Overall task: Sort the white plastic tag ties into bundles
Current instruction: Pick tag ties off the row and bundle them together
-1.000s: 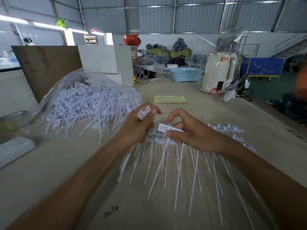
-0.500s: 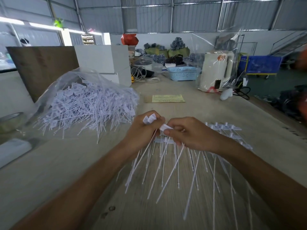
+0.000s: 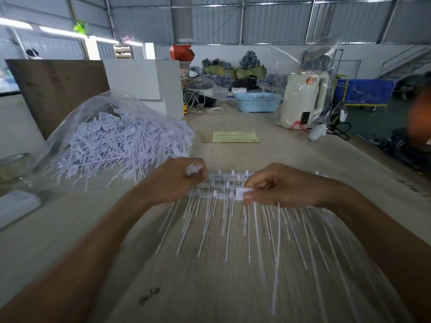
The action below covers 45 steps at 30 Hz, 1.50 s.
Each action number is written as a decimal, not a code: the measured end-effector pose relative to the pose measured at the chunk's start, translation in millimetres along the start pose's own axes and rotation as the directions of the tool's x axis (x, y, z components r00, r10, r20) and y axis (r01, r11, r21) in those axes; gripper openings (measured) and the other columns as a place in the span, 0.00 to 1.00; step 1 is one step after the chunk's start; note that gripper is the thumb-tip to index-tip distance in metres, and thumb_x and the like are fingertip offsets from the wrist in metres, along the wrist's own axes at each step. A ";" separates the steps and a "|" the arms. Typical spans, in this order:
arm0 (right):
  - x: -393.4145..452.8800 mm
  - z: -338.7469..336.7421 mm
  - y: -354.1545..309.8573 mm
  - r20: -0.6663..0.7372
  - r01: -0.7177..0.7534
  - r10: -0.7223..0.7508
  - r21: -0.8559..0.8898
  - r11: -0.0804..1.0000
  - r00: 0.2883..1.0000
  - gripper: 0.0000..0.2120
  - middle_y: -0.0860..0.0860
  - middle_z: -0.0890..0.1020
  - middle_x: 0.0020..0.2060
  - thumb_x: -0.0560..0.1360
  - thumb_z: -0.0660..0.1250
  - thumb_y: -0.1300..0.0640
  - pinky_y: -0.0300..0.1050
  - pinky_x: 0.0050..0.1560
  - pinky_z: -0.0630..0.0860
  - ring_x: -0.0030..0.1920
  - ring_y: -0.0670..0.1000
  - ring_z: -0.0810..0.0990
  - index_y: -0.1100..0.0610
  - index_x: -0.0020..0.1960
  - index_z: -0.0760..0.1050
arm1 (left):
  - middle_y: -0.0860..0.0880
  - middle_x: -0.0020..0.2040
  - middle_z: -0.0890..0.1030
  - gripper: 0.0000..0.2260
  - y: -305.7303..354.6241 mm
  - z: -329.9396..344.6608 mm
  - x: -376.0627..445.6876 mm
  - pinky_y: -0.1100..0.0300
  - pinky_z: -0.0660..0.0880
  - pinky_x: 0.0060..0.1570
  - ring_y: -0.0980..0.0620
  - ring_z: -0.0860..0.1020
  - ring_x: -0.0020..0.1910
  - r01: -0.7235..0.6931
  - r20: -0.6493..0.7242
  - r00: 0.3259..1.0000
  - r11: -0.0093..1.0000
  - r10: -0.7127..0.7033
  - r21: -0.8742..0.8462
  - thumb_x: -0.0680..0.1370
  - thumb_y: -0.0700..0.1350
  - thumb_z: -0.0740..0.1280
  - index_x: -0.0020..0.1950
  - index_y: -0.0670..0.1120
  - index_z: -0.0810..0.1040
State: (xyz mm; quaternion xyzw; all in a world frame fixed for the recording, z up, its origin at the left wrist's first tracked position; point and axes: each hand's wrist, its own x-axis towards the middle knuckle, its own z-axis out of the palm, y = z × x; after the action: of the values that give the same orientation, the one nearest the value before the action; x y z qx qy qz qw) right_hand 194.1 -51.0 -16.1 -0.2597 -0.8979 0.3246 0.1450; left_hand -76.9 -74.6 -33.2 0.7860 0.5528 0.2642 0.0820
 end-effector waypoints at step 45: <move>12.5 24.3 4.7 -0.204 0.030 0.052 0.381 0.924 0.978 0.20 0.53 0.84 0.44 0.72 0.75 0.61 0.51 0.44 0.82 0.43 0.55 0.84 0.56 0.56 0.66 | 0.50 0.28 0.73 0.17 47.4 37.5 -0.5 0.66 0.64 0.28 0.56 0.70 0.26 0.052 -0.019 0.997 0.807 -0.079 -0.588 0.80 0.49 0.69 0.37 0.38 0.76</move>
State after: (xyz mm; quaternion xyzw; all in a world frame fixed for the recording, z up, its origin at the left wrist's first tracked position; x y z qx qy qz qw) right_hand 175.1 -53.3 -36.3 -0.2644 -0.7956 0.4647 0.2850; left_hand -18.9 -86.7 -45.1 0.6970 0.4726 0.4356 0.3178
